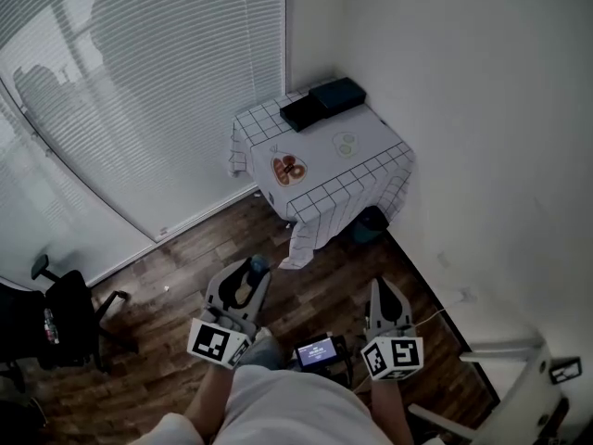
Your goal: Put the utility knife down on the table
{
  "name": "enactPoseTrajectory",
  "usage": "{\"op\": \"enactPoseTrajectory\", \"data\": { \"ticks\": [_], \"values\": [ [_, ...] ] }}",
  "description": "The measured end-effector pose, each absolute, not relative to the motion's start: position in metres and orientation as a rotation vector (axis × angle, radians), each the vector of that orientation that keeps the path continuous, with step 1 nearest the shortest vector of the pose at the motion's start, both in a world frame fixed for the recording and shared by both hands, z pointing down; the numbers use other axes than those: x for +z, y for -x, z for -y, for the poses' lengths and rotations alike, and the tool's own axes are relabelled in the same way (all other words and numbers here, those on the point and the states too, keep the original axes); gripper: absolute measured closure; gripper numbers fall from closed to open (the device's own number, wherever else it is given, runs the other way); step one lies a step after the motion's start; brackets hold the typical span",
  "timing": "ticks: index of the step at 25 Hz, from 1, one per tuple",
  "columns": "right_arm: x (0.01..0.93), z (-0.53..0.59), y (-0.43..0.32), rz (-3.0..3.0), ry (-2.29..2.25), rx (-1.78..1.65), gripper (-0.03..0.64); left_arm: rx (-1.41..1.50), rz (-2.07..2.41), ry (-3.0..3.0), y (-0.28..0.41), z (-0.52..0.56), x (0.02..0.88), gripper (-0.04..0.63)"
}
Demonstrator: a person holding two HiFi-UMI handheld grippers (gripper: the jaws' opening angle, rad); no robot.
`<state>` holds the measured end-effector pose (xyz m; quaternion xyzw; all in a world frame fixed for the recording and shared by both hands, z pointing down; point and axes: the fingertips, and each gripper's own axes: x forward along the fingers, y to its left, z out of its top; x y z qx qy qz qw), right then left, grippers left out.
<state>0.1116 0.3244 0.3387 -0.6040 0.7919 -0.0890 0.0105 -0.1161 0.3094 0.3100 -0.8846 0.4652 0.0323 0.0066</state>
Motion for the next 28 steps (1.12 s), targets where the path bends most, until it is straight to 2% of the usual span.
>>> {"op": "enactPoseTrajectory", "data": {
  "ticks": [9, 28],
  "values": [
    [0.338, -0.296, -0.117, -2.475, 1.892, -0.284, 0.609, 0.128, -1.452, 2.787, 0.107, -0.284, 0.317, 0.451],
    [0.351, -0.166, -0.105, -2.486, 1.968, -0.260, 0.609, 0.120, -1.386, 2.833, 0.106, -0.144, 0.328, 0.451]
  ]
}}
